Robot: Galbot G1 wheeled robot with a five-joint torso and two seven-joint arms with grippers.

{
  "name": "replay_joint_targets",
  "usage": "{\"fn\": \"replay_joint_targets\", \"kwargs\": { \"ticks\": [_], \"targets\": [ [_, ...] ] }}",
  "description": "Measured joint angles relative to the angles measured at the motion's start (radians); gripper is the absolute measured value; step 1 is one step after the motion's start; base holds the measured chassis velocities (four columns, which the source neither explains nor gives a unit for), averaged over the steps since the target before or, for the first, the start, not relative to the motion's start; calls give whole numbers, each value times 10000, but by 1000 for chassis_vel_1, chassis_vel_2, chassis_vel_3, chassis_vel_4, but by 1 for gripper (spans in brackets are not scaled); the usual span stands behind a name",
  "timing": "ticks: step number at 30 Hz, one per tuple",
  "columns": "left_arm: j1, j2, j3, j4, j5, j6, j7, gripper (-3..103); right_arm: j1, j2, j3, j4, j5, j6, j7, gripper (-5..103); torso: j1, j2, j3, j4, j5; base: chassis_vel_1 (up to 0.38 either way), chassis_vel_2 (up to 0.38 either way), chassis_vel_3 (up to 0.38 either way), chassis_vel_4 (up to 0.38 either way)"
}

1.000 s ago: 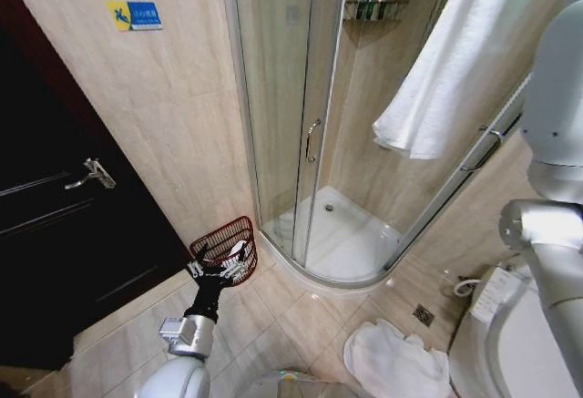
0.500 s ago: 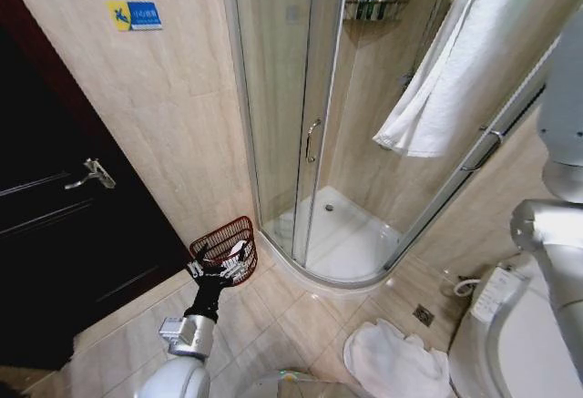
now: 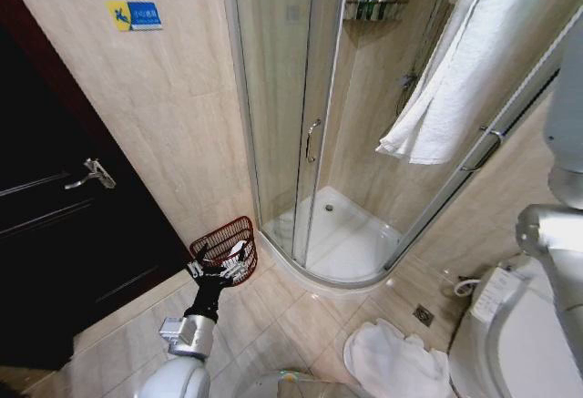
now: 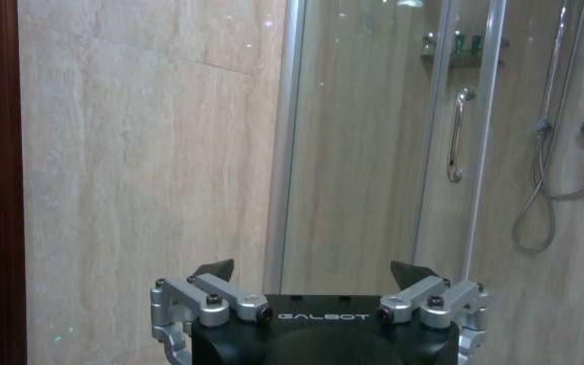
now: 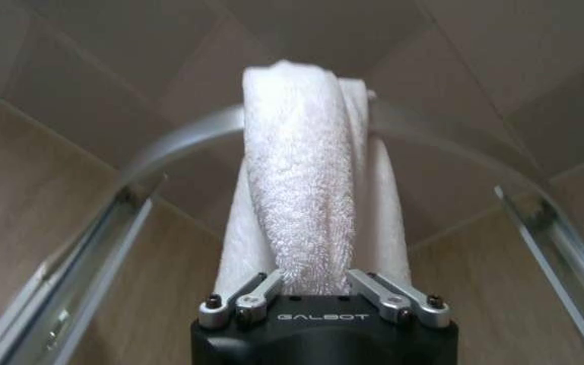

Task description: Discard the used towel into the hamper.

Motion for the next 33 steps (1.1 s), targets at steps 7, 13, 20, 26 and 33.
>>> {"fn": "replay_joint_targets", "kwargs": {
  "ticks": [7, 13, 20, 26, 33],
  "targets": [
    [0, -2, 0, 0, 0, 0, 0, 100, -992, -792, 472, 1273, 430, 275, 277, 13, 0, 0, 0, 2, -1, 0, 0, 0, 0],
    [0, 0, 0, 0, 0, 0, 0, 100, -2278, -1858, 1315, 2629, 1046, 595, 155, 13, 0, 1, 0, -1, -1, 0, 0, 0, 0],
    [0, -3, -1, 0, 0, 0, -1, 100, -4961, -3131, 3383, 4592, 2000, 766, 114, 13, 0, 0, 0, 0, 8, 0, 0, 0, 0],
    [0, -1, 0, 0, 0, 0, 0, 100, -6262, -3717, 4649, 5501, 2621, 905, 274, 13, -1, 0, -1, -2, -1, 0, 0, 0, 0],
    [0, 0, 0, 0, 0, 0, 0, 100, -7083, -3967, 5432, 6445, 2765, 1500, 523, 13, 0, 0, 0, 0, -1, 0, 0, 0, 0]
  ]
}}
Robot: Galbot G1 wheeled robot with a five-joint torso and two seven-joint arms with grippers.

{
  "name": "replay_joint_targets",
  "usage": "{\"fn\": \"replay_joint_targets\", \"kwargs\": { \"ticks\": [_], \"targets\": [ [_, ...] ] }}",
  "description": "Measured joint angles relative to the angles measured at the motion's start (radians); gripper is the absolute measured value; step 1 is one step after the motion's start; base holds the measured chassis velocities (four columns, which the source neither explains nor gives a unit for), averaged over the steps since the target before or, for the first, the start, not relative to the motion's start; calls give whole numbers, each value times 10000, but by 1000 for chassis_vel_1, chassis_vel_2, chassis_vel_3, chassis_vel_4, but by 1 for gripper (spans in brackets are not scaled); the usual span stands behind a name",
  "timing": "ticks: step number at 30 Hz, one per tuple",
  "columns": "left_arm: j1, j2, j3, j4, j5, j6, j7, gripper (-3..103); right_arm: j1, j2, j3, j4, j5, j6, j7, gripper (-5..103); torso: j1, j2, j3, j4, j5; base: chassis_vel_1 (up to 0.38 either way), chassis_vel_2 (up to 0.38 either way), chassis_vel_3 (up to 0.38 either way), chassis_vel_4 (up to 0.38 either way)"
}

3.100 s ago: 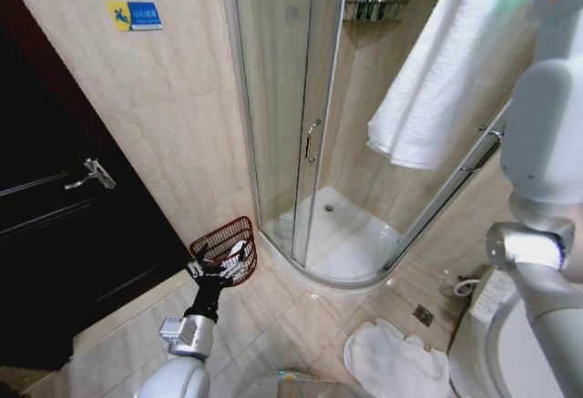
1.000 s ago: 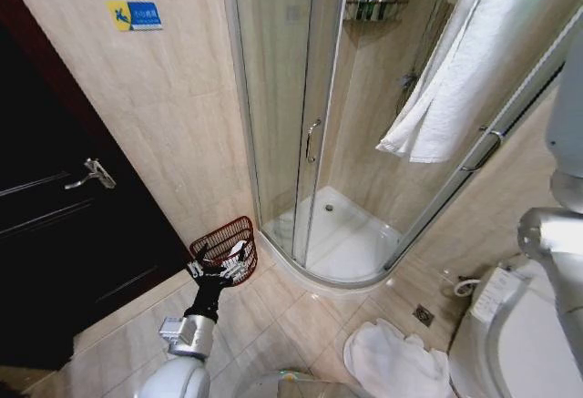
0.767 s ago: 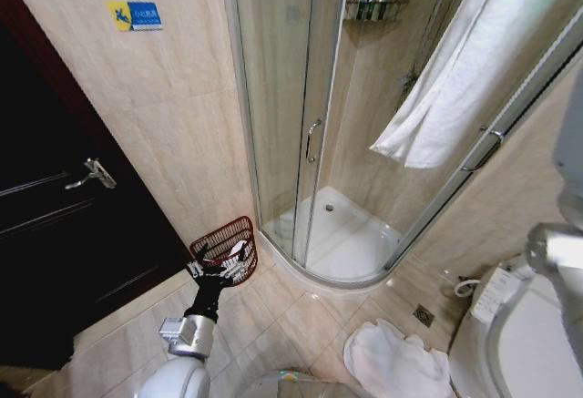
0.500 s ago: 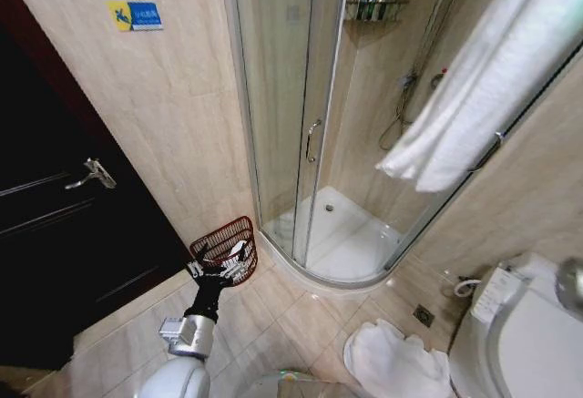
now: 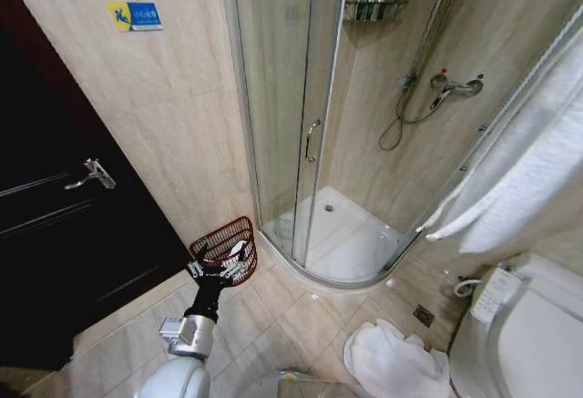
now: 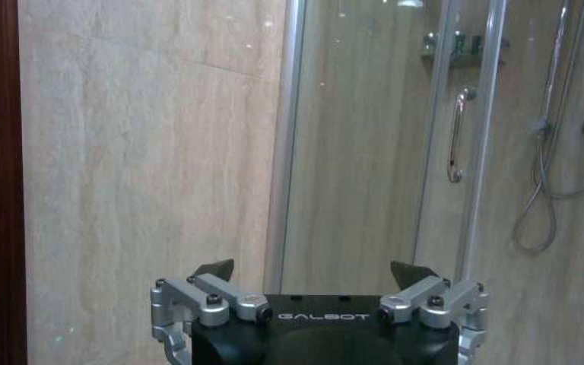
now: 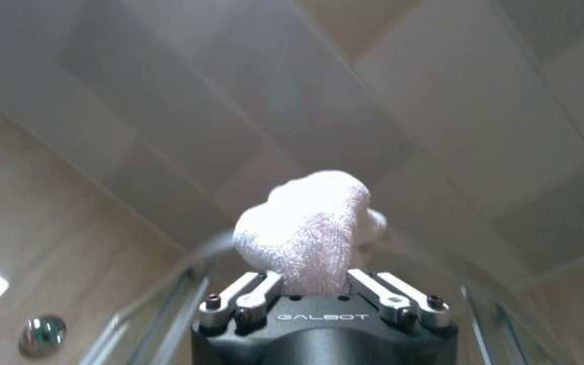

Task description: Discard the used towel into the hamper.

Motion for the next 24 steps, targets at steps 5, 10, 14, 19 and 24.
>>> {"fn": "replay_joint_targets", "kwargs": {
  "ticks": [5, 10, 14, 19, 24],
  "targets": [
    [0, -1, 0, 0, 0, 0, 0, 100, -76, 74, 253, 642, 157, 269, 67, 13, 0, 0, 0, 3, 0, 0, 0, 0, 0],
    [0, 0, 0, 0, 0, 0, 0, 100, -741, 27, 1070, 1354, 887, 283, 272, 13, 0, 0, 0, -2, 0, 0, 0, 0, 0],
    [0, 1, 0, 0, 0, 0, 0, 100, -1671, 58, 1797, 1828, 988, 407, 278, 13, 0, 0, 0, -1, 3, 0, 0, 0, 0],
    [0, 1, 0, 0, 0, 0, 0, 100, -2770, 126, 2725, 2194, 963, 625, 278, 13, 0, 0, 0, -1, 2, 0, 0, 0, 0],
    [0, -3, 0, 0, 0, 0, 0, 100, -4903, 645, 4596, 2507, 755, 859, 269, 13, 0, 0, 0, 1, 0, 0, 0, 0, 0]
  ]
}}
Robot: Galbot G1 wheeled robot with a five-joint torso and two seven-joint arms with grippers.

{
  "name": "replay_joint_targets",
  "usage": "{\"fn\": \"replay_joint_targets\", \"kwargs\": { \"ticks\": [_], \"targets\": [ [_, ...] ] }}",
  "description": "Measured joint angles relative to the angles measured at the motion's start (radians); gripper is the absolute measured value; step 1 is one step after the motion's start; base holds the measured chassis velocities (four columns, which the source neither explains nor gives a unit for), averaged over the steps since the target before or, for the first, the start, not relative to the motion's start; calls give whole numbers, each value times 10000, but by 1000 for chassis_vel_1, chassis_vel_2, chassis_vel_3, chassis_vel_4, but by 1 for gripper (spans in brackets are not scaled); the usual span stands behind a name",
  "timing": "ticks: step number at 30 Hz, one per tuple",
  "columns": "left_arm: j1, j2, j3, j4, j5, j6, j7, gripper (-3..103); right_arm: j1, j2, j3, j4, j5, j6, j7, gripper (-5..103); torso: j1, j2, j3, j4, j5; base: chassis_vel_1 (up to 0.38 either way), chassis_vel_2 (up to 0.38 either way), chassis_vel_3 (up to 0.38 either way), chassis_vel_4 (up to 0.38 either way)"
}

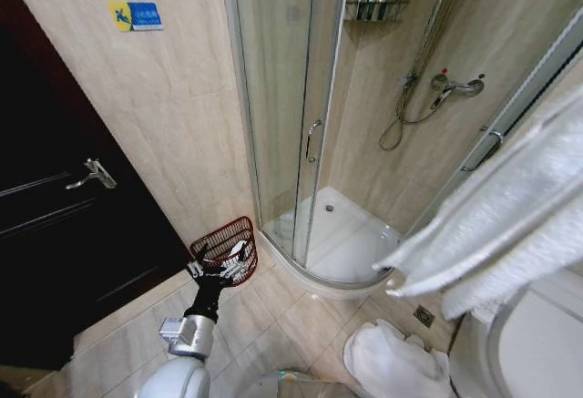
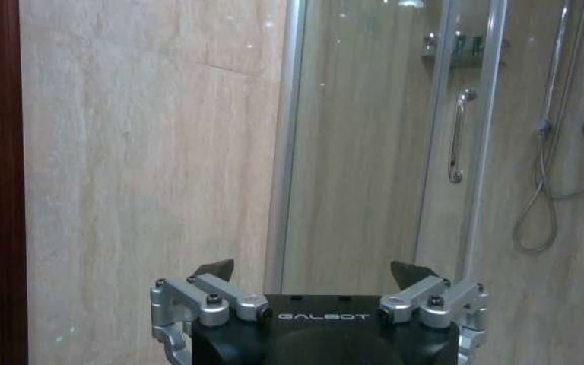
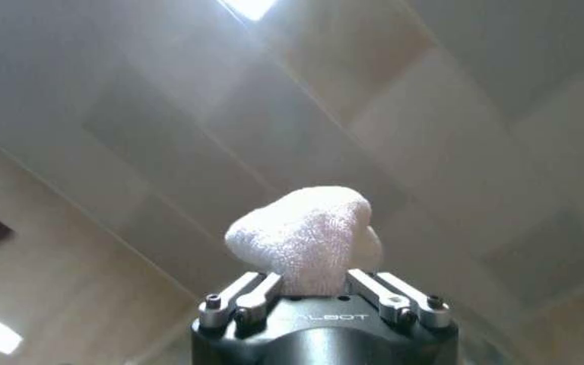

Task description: Discard the used towel into the hamper.

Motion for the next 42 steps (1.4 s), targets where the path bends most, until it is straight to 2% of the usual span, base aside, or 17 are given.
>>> {"fn": "replay_joint_targets", "kwargs": {
  "ticks": [1, 2, 3, 5, 6, 9, 10, 11, 13, 14, 17, 26, 34, 42],
  "targets": [
    [0, 1, -1, 0, 0, 0, 0, 100, -758, 236, 595, 78, -21, 48, -37, 13, 0, 0, 0, -1, 7, 0, 0, 0, 0],
    [0, 3, 0, 0, 0, 0, 1, 100, -1476, 544, 1112, 118, -49, 100, -113, 13, 0, 0, 0, -3, -3, 0, 0, 0, 0],
    [0, 3, 0, 0, 0, 0, 1, 100, -1476, 544, 1112, 118, -49, 100, -113, 13, 0, 0, 0, -3, -3, 0, 0, 0, 0],
    [1, 2, 0, 0, 0, 0, 0, 100, -2830, 1441, 1884, 132, -194, 393, -392, 13, -1, 0, 0, -1, 2, 0, 0, 0, 0],
    [1, 2, 0, 0, 0, 0, 0, 100, -2830, 1441, 1884, 132, -194, 393, -392, 13, -1, 0, 0, -1, 2, 0, 0, 0, 0],
    [1, 5, -1, 0, 0, 0, 0, 100, -4301, 2741, 2178, 127, -697, 1117, -813, 13, -1, 0, 0, -2, 3, 0, 0, 0, 0],
    [1, 5, -1, 0, 0, 0, 0, 100, -4301, 2741, 2178, 127, -697, 1117, -813, 13, -1, 0, 0, -2, 3, 0, 0, 0, 0],
    [0, 1, 0, 0, 0, 0, -1, 100, -4659, 3078, 2177, 123, -890, 1376, -956, 13, -1, 0, 0, -1, 5, 0, 0, 0, 0],
    [0, 0, 0, 0, 0, -1, 0, 100, -5273, 3781, 2015, 118, -1717, 2060, -1334, 13, -1, 1, -1, -2, 0, 0, 0, 0, 0],
    [0, 0, 0, 0, 0, -1, 0, 100, -5273, 3781, 2015, 118, -1717, 2060, -1334, 13, -1, 1, -1, -2, 0, 0, 0, 0, 0],
    [0, 3, -1, 0, 0, 0, 0, 100, -5865, 4510, 1845, 108, -2647, 2804, -1630, 13, -1, 0, 0, -3, 2, 0, 0, 0, 0],
    [0, 3, 0, 0, 0, 0, 0, 100, -6257, 4762, 1962, 97, -2615, 2936, -1617, 13, 0, 0, 0, -2, 2, 0, 0, 0, 0],
    [0, 3, -1, 0, 0, 0, 0, 100, -5988, 4409, 1990, 93, -2561, 2789, -1550, 13, -6, -19, -8, 1, 0, 0, 0, 0, 0],
    [0, 3, 0, 0, 0, 0, 0, 100, -5968, 4325, 1912, 92, -2506, 2740, -1527, 13, -182, -396, -211, 1, 1, 0, 0, 0, 0]
  ]
}}
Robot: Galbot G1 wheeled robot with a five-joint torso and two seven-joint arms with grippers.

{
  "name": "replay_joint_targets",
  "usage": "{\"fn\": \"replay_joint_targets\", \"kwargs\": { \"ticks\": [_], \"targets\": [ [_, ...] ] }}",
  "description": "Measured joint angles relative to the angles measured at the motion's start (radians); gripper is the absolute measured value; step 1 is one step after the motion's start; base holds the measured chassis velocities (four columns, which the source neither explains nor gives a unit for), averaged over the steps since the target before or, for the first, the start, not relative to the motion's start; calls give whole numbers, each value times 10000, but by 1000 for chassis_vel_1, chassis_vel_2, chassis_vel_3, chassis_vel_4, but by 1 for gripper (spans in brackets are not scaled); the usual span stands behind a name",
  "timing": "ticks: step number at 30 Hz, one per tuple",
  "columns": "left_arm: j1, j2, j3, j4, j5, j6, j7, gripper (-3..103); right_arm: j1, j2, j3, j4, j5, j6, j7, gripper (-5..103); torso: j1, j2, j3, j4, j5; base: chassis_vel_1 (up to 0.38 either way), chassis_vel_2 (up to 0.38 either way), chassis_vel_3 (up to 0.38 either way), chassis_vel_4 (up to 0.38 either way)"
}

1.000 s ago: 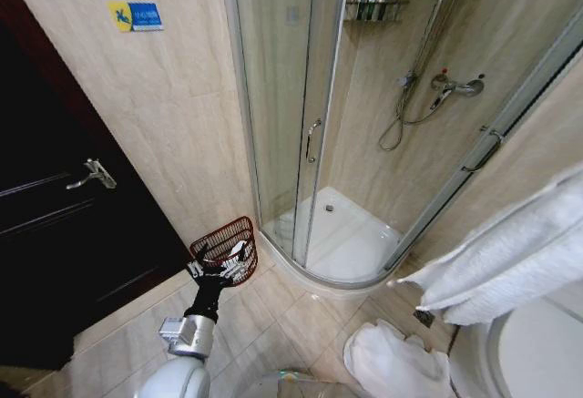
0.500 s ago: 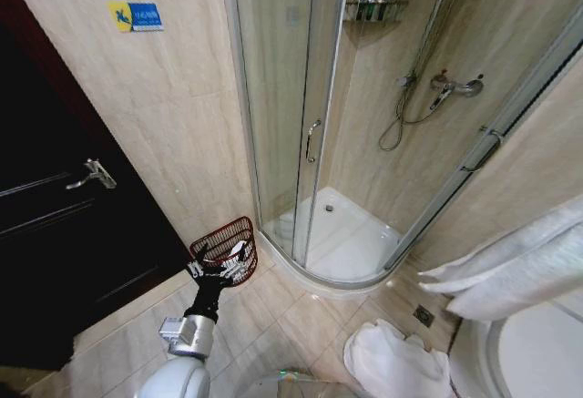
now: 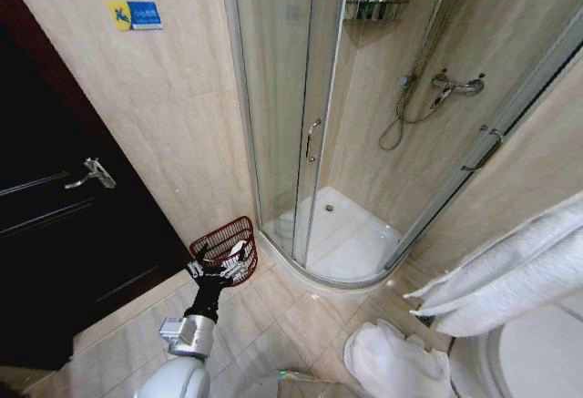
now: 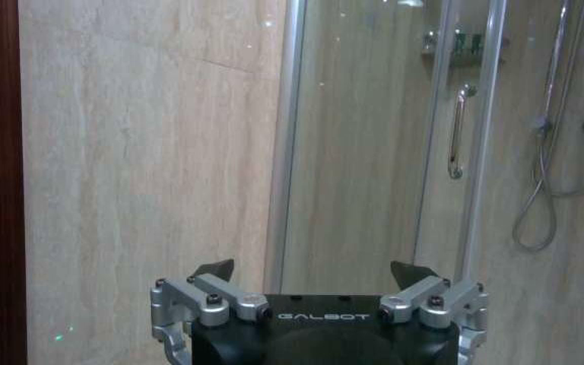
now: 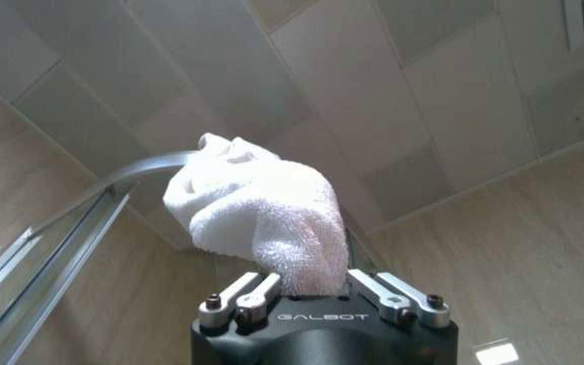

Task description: Discard the used towel into the hamper.

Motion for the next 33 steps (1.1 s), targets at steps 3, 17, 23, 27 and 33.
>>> {"fn": "replay_joint_targets", "kwargs": {
  "ticks": [3, 17, 23, 27, 33],
  "targets": [
    [0, 0, 0, 0, 0, 0, 0, 100, 41, -35, -49, 0, 9, -10, 3, 13, -120, -258, -140, 0, 0, 0, 0, 0, 0],
    [0, 0, 0, 0, 0, 0, 0, 100, 103, -34, -160, -2, 3, -30, 2, 13, -204, -447, -247, 2, 0, 0, 0, 0, 0],
    [0, 0, 0, 0, 0, 0, 0, 100, 41, -51, -89, -3, 46, 31, -5, 13, -49, -113, -67, 2, 0, 0, 0, 0, 0],
    [0, 0, 0, 0, 0, 0, 0, 100, 33, -79, -55, -3, 85, 85, -5, 13, 61, 126, 61, 1, 0, 0, 0, 0, 0],
    [0, 0, 0, 0, 0, 0, 0, 100, 45, -128, -6, -3, 185, 134, 1, 13, 250, 526, 272, 2, 1, 0, 0, 0, 0]
  ]
}}
